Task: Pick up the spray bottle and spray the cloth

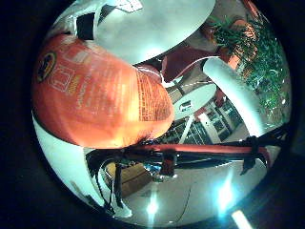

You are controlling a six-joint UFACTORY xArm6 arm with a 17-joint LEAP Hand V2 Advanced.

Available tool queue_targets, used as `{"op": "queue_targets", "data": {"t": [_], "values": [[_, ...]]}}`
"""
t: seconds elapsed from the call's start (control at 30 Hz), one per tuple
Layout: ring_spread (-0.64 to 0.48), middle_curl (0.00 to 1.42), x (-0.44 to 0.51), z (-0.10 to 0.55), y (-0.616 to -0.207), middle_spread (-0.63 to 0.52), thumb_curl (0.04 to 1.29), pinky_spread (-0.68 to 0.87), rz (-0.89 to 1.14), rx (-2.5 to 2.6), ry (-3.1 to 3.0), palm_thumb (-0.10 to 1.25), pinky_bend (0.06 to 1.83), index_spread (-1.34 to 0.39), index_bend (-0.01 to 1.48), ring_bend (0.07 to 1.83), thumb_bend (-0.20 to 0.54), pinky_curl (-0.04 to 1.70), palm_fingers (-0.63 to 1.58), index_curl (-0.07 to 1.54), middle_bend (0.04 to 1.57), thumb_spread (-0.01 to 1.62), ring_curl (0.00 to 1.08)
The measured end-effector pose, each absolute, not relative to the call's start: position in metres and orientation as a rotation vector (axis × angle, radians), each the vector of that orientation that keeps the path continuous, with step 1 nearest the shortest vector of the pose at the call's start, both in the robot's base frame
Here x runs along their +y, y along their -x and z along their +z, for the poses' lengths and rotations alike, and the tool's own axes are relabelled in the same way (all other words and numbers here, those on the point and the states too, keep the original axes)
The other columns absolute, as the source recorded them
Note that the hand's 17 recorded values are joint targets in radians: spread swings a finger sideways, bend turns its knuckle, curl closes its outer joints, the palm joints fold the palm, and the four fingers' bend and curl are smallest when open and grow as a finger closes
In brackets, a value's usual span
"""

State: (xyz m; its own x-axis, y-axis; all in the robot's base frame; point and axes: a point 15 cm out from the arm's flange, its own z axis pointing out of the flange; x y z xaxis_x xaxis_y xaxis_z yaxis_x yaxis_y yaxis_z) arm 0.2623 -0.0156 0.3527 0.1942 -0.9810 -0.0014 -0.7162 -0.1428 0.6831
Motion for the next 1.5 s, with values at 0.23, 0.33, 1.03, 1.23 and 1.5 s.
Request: {"op": "queue_targets", "data": {"t": [0.23,0.33,1.03,1.23,1.5], "values": [[-0.17,0.6,-0.013,0.34,-0.264,-0.09,0.73,-0.21,-0.628,-1.57,-1.914,0.97,1.06,-0.21,1.13,1.48,-0.01,1.19,1.19,0.72,1.37,1.12,0.58],[-0.17,0.6,-0.013,0.34,-0.265,-0.09,0.73,-0.21,-0.627,-1.572,-1.922,0.98,1.06,-0.21,1.13,1.48,-0.011,1.19,1.19,0.72,1.37,1.13,0.58],[-0.16,0.6,0.162,0.458,-0.277,-0.09,0.72,-0.22,-1.132,-1.721,-2.66,1.05,1.05,-0.21,1.12,1.47,-0.01,1.2,1.2,0.72,1.36,1.08,0.58],[-0.16,0.6,0.221,0.475,-0.295,-0.09,0.73,-0.22,-1.419,-1.821,-2.891,1.05,1.05,-0.2,1.12,1.47,-0.012,1.2,1.2,0.72,1.36,1.04,0.58],[-0.15,0.6,0.273,0.42,-0.293,-0.09,0.75,-0.22,-1.627,-1.796,-3.044,1.05,1.04,-0.2,1.14,1.47,-0.014,1.22,1.2,0.72,1.36,1.0,0.58]]}}
